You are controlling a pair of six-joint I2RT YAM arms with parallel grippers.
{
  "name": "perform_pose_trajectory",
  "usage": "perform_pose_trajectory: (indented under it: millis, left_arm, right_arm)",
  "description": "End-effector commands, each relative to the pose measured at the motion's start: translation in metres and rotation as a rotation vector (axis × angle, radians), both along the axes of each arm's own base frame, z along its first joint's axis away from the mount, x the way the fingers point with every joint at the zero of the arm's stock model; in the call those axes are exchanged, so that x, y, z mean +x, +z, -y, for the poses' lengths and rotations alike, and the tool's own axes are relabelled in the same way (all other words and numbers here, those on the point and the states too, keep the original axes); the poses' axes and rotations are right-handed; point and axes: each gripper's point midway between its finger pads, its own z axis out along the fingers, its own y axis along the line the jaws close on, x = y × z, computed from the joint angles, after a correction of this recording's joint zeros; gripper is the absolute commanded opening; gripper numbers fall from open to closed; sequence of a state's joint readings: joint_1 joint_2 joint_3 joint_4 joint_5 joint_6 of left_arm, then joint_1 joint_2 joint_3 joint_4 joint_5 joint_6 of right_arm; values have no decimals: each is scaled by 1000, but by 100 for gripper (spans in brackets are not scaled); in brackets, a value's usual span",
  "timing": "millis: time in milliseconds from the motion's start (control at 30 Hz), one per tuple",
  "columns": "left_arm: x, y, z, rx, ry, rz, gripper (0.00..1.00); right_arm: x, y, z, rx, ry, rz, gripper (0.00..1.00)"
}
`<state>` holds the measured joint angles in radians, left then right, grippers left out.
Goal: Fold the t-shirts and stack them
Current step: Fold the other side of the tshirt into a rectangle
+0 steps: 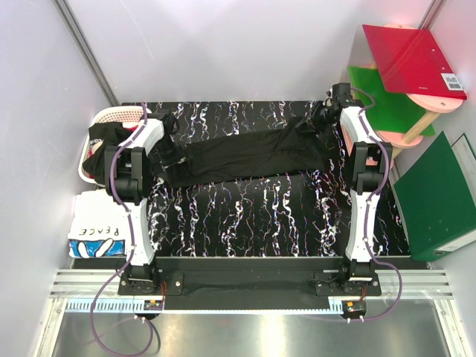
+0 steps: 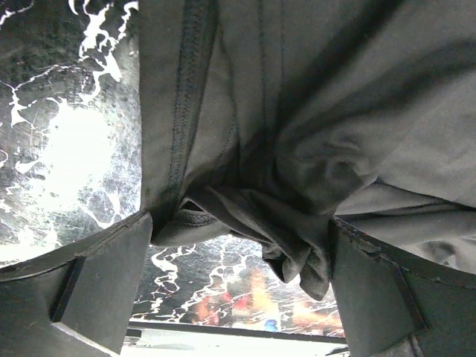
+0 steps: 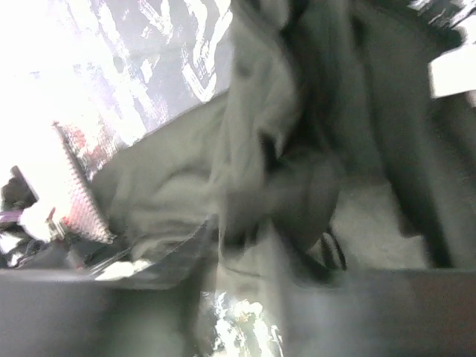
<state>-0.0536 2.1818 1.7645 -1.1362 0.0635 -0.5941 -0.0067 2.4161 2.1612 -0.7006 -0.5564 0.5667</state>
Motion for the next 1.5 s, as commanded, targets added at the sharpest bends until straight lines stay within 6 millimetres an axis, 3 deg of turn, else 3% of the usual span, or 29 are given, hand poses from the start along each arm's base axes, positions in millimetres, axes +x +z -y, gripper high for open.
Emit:
perform_pose_trajectory:
  millis: [0,33,67,167,200,300,433,567,700,800,833,867,933,967,1233,1300,1467]
  left_arm:
    - [3,35,0,-8,-41,88,99]
    - [3,38,-1,-3,-48,98,99]
    - [2,43,-3,10,-49,104,99]
    - [2,52,-7,33,-51,131,99]
    - [4,56,-8,34,-51,143,99]
    - [9,65,-8,41,-54,178,99]
    - [17,71,-11,59,-71,199,99]
    - [25,66,-20,113,-73,195,99]
    - [28,55,-18,103,-90,169,99]
    - [28,49,-4,25,-111,154,99]
    - [28,51,3,-15,-129,156,95]
    - [28,54,8,-33,-146,166,72]
    - [27,61,19,-55,-212,182,10]
    - [25,68,21,-56,-229,196,0]
    - [5,97,33,3,-355,277,0]
    - [-2,95,36,-2,-385,265,0]
    - [-28,65,39,-39,-418,152,0]
  right_arm:
    - [29,42,13,-313,-29,211,60]
    - [24,43,10,-358,-26,191,69]
    - [29,58,15,-383,-49,219,72]
    - [28,78,15,-426,-77,264,80]
    - [27,90,13,-413,-73,286,80]
    - [16,92,10,-385,-68,264,79]
    - [-9,60,11,-392,-53,159,75]
    - [-41,15,14,-388,-32,11,73]
    - [-59,-10,20,-362,-47,-79,72]
    - [-61,-17,21,-340,-50,-106,72]
    - [-61,-17,23,-340,-56,-107,72]
    - [-59,-16,23,-341,-61,-104,72]
    - [-56,-16,23,-338,-63,-102,72]
    - [-54,-14,22,-329,-64,-98,72]
    - [-50,-22,17,-300,-62,-116,71]
    - [-51,-25,17,-304,-59,-121,71]
    - [-52,-29,19,-300,-54,-132,71]
